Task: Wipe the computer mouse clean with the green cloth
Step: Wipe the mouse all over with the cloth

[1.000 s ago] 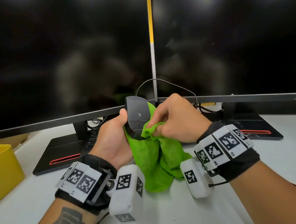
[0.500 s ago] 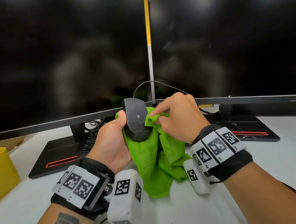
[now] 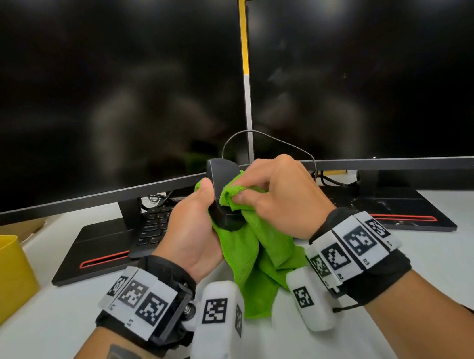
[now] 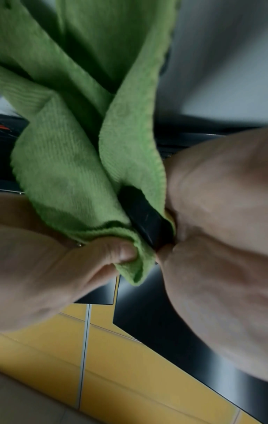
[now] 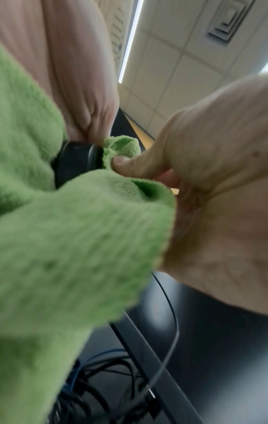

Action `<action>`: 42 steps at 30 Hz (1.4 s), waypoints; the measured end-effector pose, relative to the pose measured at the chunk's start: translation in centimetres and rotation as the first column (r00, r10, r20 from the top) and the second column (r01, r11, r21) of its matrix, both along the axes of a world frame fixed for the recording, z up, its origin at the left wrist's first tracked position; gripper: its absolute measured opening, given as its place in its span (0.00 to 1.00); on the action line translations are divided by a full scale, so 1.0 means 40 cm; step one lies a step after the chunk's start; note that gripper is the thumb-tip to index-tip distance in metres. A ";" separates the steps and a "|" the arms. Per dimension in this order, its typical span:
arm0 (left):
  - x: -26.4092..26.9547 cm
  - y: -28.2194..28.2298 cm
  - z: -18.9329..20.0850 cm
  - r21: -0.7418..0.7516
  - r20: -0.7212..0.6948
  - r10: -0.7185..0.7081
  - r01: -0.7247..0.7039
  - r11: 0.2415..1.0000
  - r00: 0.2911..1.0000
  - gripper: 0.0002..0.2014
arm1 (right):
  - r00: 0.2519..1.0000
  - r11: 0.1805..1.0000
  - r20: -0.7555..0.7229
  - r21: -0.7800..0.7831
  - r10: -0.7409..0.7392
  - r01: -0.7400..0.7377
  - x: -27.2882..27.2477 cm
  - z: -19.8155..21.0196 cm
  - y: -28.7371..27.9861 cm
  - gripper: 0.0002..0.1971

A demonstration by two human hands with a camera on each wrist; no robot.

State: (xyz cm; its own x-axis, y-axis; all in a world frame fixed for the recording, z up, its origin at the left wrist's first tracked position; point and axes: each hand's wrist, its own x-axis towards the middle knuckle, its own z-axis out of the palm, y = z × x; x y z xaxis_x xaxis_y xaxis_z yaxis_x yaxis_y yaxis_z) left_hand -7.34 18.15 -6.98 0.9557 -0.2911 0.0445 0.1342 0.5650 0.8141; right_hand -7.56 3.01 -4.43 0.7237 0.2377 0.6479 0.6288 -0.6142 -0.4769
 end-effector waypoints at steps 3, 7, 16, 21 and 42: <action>-0.002 -0.004 -0.005 0.000 -0.019 -0.015 0.015 1.000 1.000 0.30 | 0.998 0.998 -0.022 0.018 0.067 -0.066 -0.001 0.003 0.014 0.08; 0.003 -0.001 -0.007 -0.029 -0.045 0.003 -0.004 1.000 0.999 0.29 | 0.991 0.992 -0.054 0.021 0.122 -0.121 0.010 -0.009 0.013 0.09; 0.001 0.012 0.004 0.013 -0.012 0.004 -0.004 1.000 1.000 0.28 | 0.981 0.992 -0.178 -0.088 0.074 -0.090 0.008 -0.003 -0.017 0.08; -0.001 0.014 0.011 -0.006 -0.036 -0.037 0.037 0.999 0.999 0.30 | 0.993 0.999 -0.113 -0.033 0.028 -0.032 0.005 -0.008 -0.013 0.07; -0.012 -0.007 0.017 -0.051 -0.069 0.003 -0.006 0.999 0.998 0.28 | 0.976 0.979 -0.194 -0.192 -0.102 0.064 0.004 -0.018 -0.015 0.11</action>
State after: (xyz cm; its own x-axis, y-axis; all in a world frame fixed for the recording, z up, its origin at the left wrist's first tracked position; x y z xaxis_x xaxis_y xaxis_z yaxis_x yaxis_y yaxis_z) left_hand -7.82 17.89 -6.28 0.9582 -0.2859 -0.0073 0.1868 0.6061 0.7731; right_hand -7.39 2.40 -5.14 0.8573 0.2725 0.4369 0.4740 -0.7489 -0.4631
